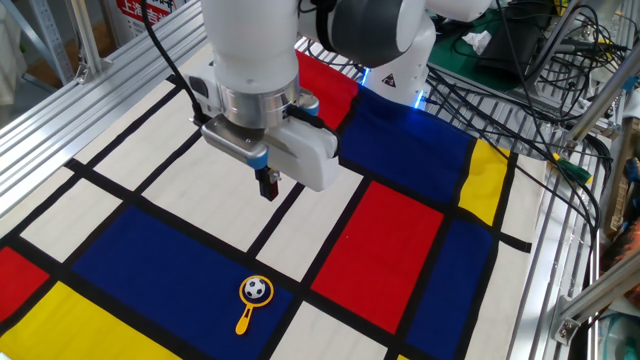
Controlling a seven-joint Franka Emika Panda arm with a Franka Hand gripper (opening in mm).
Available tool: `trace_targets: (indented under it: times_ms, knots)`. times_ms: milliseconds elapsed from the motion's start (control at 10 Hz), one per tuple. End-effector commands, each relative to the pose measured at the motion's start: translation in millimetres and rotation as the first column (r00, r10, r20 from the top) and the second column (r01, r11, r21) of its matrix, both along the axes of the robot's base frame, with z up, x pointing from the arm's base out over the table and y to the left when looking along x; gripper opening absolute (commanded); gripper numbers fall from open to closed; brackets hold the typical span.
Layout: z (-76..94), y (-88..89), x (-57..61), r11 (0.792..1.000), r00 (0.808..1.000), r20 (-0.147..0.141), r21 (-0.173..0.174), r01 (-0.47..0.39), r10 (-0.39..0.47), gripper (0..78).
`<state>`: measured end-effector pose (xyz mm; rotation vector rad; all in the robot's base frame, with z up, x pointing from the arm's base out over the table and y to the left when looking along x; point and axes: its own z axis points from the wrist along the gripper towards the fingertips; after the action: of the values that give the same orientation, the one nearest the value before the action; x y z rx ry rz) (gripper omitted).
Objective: Remove the bubble ring from the ball
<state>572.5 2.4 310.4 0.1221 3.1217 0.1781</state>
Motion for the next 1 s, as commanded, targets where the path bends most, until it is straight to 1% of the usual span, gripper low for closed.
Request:
trace_targets:
  times_ms: [100, 200, 300, 400, 500, 600, 800, 900, 1000]
  knots:
    - [1.6, -0.2, 0.5, 1.000, 1.000, 0.000, 0.021, 0.023, -0.023, 0.0]
    - [1.6, -0.2, 0.5, 0.999, 1.000, 0.001, 0.017, 0.028, -0.028, 0.0]
    - [1.6, -0.2, 0.5, 0.999, 0.999, 0.008, 0.022, 0.039, -0.039, 0.0]
    - [1.6, -0.2, 0.5, 0.997, 0.997, 0.018, 0.047, 0.069, -0.070, 0.0]
    - [1.6, -0.2, 0.5, 0.996, 0.997, 0.018, 0.052, 0.079, -0.080, 0.0]
    - [1.6, -0.2, 0.5, 0.996, 0.997, 0.017, 0.056, 0.072, -0.073, 0.0]
    - [0.3, 0.6, 1.6, 0.997, 0.998, 0.016, 0.047, 0.053, -0.054, 0.0]
    - [-4.1, 4.4, 5.1, 0.998, 0.999, 0.013, 0.047, 0.051, -0.052, 0.0]
    - [-10.4, 9.9, 9.0, 0.998, 0.999, 0.014, 0.038, 0.052, -0.053, 0.0]
